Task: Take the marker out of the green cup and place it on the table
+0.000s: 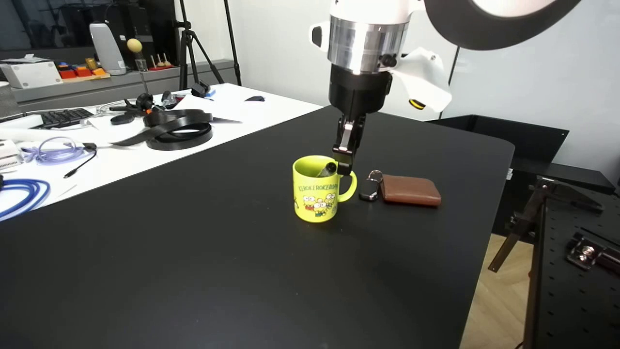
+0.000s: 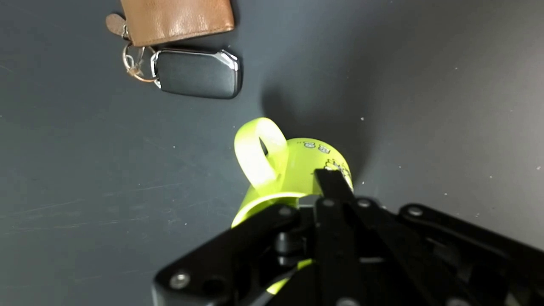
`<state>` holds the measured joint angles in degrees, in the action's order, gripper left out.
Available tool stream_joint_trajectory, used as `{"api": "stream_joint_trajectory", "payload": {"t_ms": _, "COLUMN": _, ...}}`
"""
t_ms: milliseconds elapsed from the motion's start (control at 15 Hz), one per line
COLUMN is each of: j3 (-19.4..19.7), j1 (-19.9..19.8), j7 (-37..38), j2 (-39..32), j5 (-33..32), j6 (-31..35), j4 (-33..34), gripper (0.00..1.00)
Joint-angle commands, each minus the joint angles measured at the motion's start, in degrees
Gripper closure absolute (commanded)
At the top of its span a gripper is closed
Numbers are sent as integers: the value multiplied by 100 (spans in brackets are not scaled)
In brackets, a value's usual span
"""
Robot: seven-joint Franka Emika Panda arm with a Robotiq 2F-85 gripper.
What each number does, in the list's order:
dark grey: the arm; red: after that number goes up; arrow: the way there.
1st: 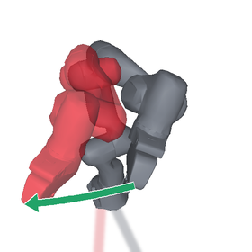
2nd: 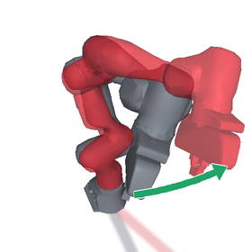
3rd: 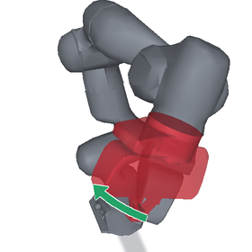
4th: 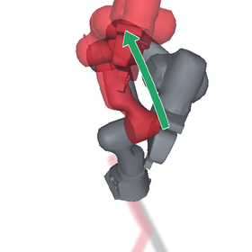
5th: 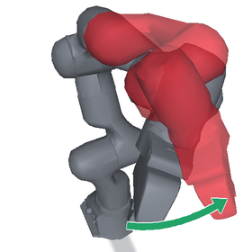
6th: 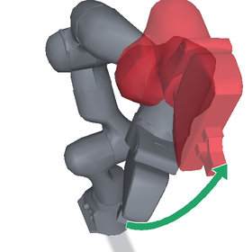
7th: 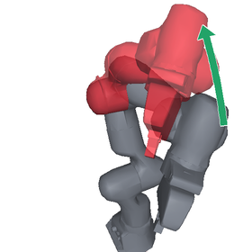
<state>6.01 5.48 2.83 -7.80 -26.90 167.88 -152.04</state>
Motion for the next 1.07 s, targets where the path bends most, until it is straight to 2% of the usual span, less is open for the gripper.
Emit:
{"api": "stream_joint_trajectory", "payload": {"t_ms": 0, "j3": 31, "j1": 30, "j7": 98, "j2": 111, "j5": -59, "j6": 4, "j4": 35, "gripper": 100}}
{"api": "stream_joint_trajectory", "payload": {"t_ms": 133, "j3": 29, "j1": 43, "j7": 96, "j2": 200, "j5": -78, "j6": -40, "j4": 30, "gripper": 100}}
{"api": "stream_joint_trajectory", "payload": {"t_ms": 200, "j3": 14, "j1": 38, "j7": 63, "j2": 225, "j5": -43, "j6": -84, "j4": 36, "gripper": 74}}
{"api": "stream_joint_trajectory", "payload": {"t_ms": 267, "j3": 8, "j1": 30, "j7": 23, "j2": 220, "j5": -35, "j6": -125, "j4": 55, "gripper": 73}}
{"api": "stream_joint_trajectory", "payload": {"t_ms": 333, "j3": -9, "j1": 23, "j7": -10, "j2": 214, "j5": 2, "j6": -127, "j4": 62, "gripper": 68}}
{"api": "stream_joint_trajectory", "payload": {"t_ms": 867, "j3": -153, "j1": 72, "j7": -123, "j2": 47, "j5": 59, "j6": -126, "j4": 300, "gripper": 13}}
{"api": "stream_joint_trajectory", "payload": {"t_ms": 1000, "j3": -177, "j1": 80, "j7": -135, "j2": -39, "j5": 53, "j6": -127, "j4": 410, "gripper": 2}}
